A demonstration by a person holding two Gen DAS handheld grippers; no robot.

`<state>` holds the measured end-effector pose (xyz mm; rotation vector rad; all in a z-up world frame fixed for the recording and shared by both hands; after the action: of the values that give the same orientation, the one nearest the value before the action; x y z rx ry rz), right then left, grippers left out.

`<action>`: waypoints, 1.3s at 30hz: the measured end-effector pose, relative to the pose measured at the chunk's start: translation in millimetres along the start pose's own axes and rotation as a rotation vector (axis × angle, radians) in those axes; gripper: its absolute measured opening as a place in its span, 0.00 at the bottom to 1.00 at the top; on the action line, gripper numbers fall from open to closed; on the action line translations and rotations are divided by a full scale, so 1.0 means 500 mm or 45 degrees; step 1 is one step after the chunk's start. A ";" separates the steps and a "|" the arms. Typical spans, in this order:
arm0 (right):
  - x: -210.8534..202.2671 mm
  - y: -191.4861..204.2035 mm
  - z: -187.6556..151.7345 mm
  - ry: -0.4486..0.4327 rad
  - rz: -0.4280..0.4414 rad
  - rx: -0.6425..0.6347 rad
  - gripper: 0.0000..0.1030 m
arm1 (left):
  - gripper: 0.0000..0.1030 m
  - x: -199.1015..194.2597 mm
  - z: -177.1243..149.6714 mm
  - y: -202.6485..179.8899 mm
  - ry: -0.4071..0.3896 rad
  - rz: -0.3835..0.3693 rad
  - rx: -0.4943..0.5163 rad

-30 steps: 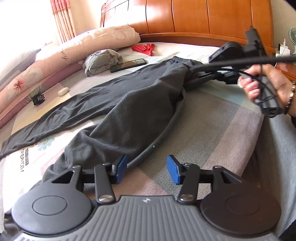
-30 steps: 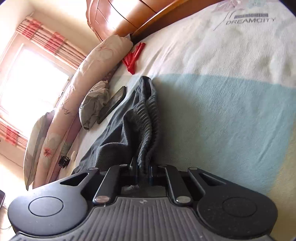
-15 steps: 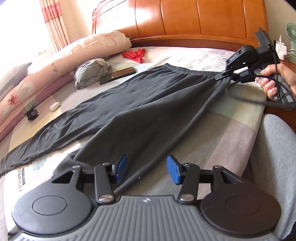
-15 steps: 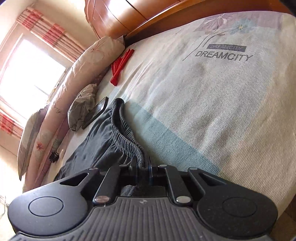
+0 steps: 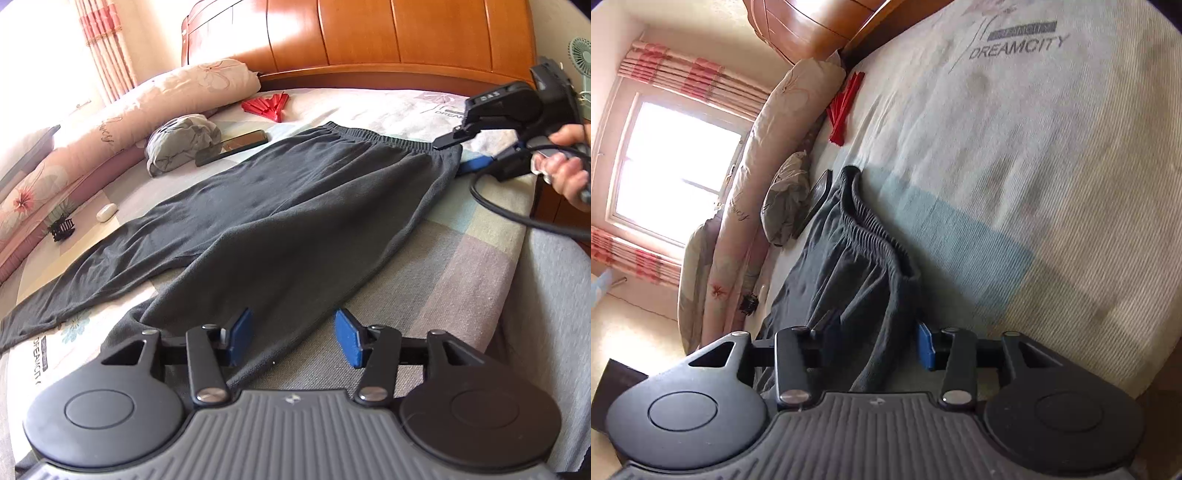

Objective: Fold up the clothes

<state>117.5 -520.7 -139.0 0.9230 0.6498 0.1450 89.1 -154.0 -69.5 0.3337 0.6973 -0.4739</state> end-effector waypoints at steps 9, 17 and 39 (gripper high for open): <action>0.077 0.082 -0.054 0.047 -0.074 -0.236 0.41 | 0.51 0.003 -0.007 -0.001 0.010 -0.015 -0.012; 0.041 0.063 -0.071 0.130 -0.086 -0.305 0.03 | 0.51 -0.017 -0.010 0.019 -0.009 0.001 -0.029; 0.005 0.297 -0.262 0.357 -0.232 -1.676 0.36 | 0.57 -0.019 -0.085 0.019 0.050 0.181 0.436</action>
<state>66.6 -338.7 -80.8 -0.4314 0.7144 0.4708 65.0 -124.4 -92.5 0.7119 0.6244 -0.4516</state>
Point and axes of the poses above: each gripper's, at about its wrist camera, not at the fingertips, and x roughly the way its jaws point, y to its left, z to its top, the point moved 4 cm from there along x, roughly the way its jaws point, and after that the axes turned 10 degrees about -x, right-handed, at the moved point
